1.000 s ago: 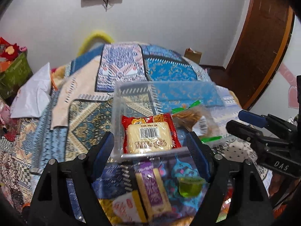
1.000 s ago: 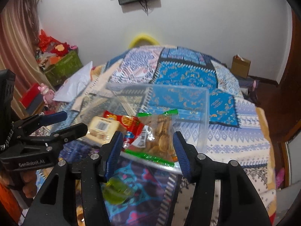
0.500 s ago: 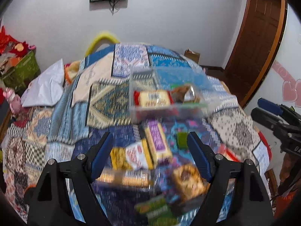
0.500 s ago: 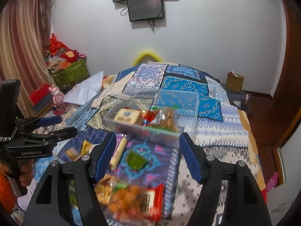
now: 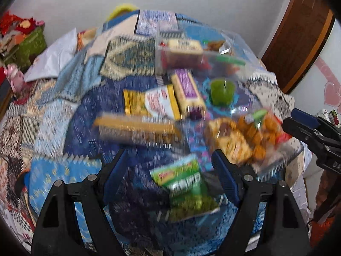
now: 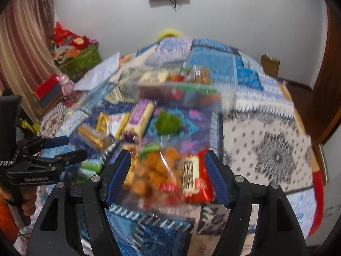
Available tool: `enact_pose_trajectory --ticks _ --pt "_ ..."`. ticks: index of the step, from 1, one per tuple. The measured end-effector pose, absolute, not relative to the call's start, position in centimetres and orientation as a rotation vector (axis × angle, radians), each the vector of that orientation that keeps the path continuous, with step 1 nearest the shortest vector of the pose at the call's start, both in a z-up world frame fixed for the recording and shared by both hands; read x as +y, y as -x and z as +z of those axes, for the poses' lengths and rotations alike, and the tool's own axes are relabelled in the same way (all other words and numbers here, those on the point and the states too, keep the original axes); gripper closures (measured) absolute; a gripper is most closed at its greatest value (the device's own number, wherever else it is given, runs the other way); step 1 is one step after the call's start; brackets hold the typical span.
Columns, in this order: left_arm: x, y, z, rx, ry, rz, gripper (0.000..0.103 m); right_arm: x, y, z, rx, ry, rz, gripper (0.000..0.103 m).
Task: Organize snacks
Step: 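Grasp the green pea bag with the left gripper while the right grasps the orange puffed-snack bag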
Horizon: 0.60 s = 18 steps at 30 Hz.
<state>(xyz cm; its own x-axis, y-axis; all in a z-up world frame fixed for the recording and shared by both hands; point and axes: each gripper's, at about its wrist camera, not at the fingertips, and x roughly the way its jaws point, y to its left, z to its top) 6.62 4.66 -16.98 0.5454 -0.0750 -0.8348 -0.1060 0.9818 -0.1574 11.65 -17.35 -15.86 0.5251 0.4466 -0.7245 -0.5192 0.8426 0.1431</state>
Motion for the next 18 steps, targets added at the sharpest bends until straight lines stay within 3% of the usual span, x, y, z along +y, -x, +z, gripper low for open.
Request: enact_pose_trajectory --ticks 18 --pt "3.2 -5.9 -21.2 1.075 0.262 -0.026 0.025 -14.3 -11.5 -19.3 0.928 0.146 0.601 0.035"
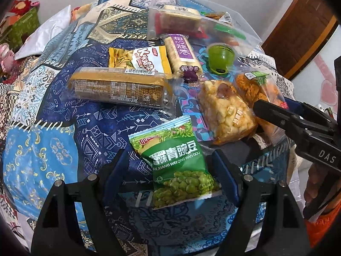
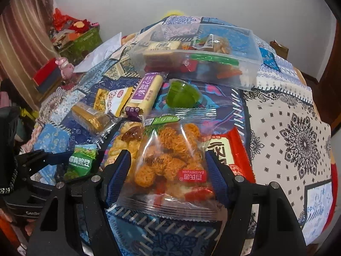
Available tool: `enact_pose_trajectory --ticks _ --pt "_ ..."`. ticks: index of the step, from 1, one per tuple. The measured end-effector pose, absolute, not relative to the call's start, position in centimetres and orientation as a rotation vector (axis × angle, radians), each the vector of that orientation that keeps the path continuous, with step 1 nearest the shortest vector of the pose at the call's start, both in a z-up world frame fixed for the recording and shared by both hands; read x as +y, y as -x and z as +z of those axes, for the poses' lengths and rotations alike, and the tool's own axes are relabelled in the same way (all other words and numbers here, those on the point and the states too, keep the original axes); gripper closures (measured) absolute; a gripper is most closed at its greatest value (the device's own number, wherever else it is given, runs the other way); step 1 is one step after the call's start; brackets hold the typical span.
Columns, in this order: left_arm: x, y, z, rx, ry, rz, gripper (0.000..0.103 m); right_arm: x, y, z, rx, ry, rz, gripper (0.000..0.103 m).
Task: Organize snacks
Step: 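Grasp the green pea bag with the left gripper while the right grasps the orange puffed-snack bag, then lower the green bag into the box with the left gripper while the right lowers the orange bag in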
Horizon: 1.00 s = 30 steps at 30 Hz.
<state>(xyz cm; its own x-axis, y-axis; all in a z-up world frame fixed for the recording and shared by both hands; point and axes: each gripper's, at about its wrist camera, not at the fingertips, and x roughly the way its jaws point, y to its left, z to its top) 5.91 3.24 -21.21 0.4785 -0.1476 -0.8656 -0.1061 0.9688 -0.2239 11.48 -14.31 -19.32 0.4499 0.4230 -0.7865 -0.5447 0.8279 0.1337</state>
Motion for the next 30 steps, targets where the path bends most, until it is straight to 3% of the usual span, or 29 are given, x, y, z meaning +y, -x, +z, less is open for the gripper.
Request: enact_pose_trajectory --ticks 6,8,19,30 --pt "2.8 -6.0 -21.1 1.05 0.227 -0.025 0.051 -14.1 -11.9 -19.6 0.918 0.143 0.597 0.044" --pt "2.9 -5.9 -20.9 1.043 0.233 -0.033 0.055 -14.2 -11.9 -19.6 0.916 0.137 0.597 0.046" --pt "3.0 -5.8 -17.1 0.943 0.228 -0.044 0.057 -15.1 -11.9 -18.9 0.898 0.075 0.616 0.055" --pt "2.7 -8.2 -13.3 0.848 0.196 -0.065 0.057 -16.4 -12.4 -15.0 0.797 0.025 0.616 0.056"
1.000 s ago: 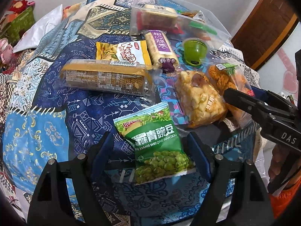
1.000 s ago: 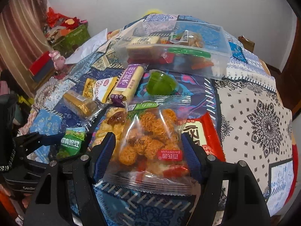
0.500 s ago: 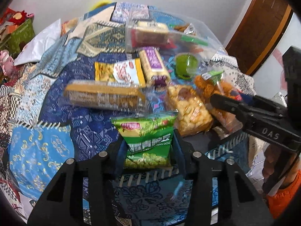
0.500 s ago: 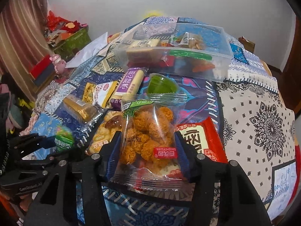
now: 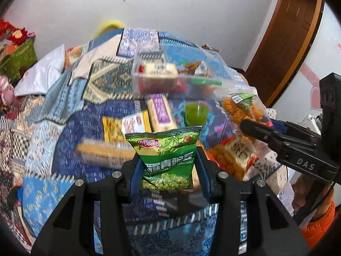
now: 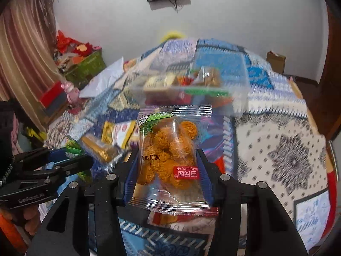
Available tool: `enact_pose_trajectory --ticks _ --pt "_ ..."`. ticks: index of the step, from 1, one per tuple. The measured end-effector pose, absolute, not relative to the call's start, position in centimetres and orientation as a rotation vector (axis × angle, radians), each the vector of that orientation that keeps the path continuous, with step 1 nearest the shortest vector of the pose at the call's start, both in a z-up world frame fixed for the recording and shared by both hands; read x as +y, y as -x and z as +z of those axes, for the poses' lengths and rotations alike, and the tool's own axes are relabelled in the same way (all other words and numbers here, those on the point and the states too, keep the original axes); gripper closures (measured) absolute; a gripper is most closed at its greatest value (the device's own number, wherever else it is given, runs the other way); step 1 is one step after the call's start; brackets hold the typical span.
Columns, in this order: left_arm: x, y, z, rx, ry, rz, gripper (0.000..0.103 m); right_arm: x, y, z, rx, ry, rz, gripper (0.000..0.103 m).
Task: Organize snacks
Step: 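Lower the green bag into the box with the left gripper while the right lowers the orange bag in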
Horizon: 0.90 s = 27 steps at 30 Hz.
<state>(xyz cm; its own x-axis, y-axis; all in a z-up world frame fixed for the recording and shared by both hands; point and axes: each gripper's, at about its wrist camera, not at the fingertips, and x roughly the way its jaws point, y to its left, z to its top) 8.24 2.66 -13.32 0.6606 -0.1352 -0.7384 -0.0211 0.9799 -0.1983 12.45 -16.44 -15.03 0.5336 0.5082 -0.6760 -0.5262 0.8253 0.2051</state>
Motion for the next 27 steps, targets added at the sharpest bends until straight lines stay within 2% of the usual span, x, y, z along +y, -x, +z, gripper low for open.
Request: enact_pose_trajectory --ticks 16,27 --pt "4.7 -15.9 -7.8 0.706 0.204 -0.032 0.057 -18.2 -18.2 -9.6 0.637 -0.025 0.539 0.056" --pt "6.0 -22.8 -7.2 0.685 0.202 0.005 0.057 -17.9 -23.3 -8.8 0.601 -0.044 0.494 0.056"
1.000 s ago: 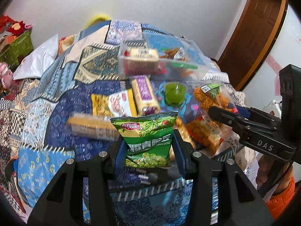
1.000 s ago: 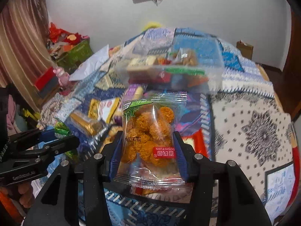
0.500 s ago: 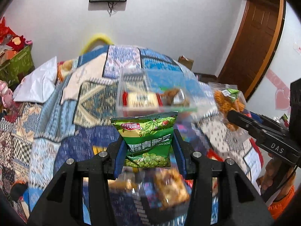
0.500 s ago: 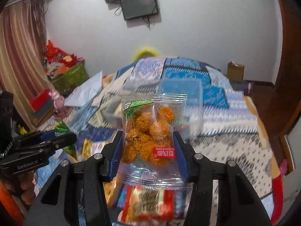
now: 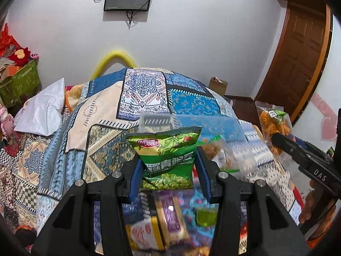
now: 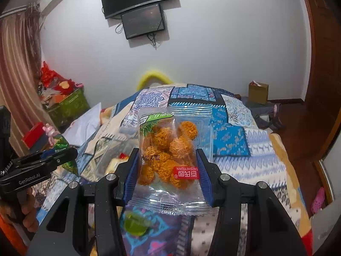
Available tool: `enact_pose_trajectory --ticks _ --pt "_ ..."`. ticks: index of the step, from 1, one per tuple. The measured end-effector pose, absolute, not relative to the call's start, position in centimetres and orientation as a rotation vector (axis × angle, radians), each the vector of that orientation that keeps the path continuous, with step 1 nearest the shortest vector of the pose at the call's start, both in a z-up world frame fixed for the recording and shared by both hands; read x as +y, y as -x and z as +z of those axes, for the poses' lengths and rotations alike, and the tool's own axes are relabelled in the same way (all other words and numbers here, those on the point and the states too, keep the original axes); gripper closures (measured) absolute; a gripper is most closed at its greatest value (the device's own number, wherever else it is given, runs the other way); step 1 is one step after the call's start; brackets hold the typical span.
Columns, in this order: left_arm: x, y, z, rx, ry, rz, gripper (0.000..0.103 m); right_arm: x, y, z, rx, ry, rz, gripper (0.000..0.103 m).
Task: Organize snacks
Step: 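Lower the green bag into the box with the left gripper while the right lowers the orange bag in, then open both grippers and withdraw them from the clear box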
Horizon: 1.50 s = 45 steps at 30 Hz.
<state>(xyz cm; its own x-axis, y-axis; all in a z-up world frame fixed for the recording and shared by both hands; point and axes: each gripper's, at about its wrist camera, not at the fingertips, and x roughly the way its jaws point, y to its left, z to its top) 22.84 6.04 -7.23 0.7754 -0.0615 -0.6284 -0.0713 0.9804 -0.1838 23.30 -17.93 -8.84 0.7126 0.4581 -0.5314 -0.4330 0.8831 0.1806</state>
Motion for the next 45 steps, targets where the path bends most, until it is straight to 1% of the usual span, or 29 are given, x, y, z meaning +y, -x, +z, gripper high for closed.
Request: enact_pose_trajectory --ticks 7,19,33,35,37,39,42,45 --pt "7.3 -27.0 -8.2 0.697 0.246 0.036 0.057 -16.9 -27.0 -9.9 0.631 -0.041 0.484 0.056" --pt "7.3 -33.7 -12.8 0.792 0.251 0.054 0.057 -16.1 -31.7 -13.1 0.717 -0.031 0.477 0.056" --pt "6.0 -36.9 -16.9 0.891 0.206 0.055 0.057 -15.5 -33.0 -15.6 0.792 -0.013 0.494 0.055" --pt "5.9 -36.8 -17.1 0.9 0.206 0.054 0.055 -15.4 -33.0 -15.7 0.793 -0.005 0.492 0.055" --pt "5.9 -36.7 -17.2 0.911 0.21 0.052 0.051 -15.3 -33.1 -15.8 0.799 -0.002 0.496 0.052" --pt "5.9 -36.4 -17.0 0.906 0.214 0.05 0.045 -15.3 -33.1 -15.8 0.811 -0.009 0.5 0.052" --pt "5.8 -35.8 -16.3 0.89 0.209 0.054 0.04 -15.2 -33.1 -15.8 0.836 -0.016 0.514 0.049" --pt "5.6 -34.9 -15.1 0.871 0.2 0.048 0.039 -15.3 -32.5 -15.3 0.828 -0.013 0.506 0.047"
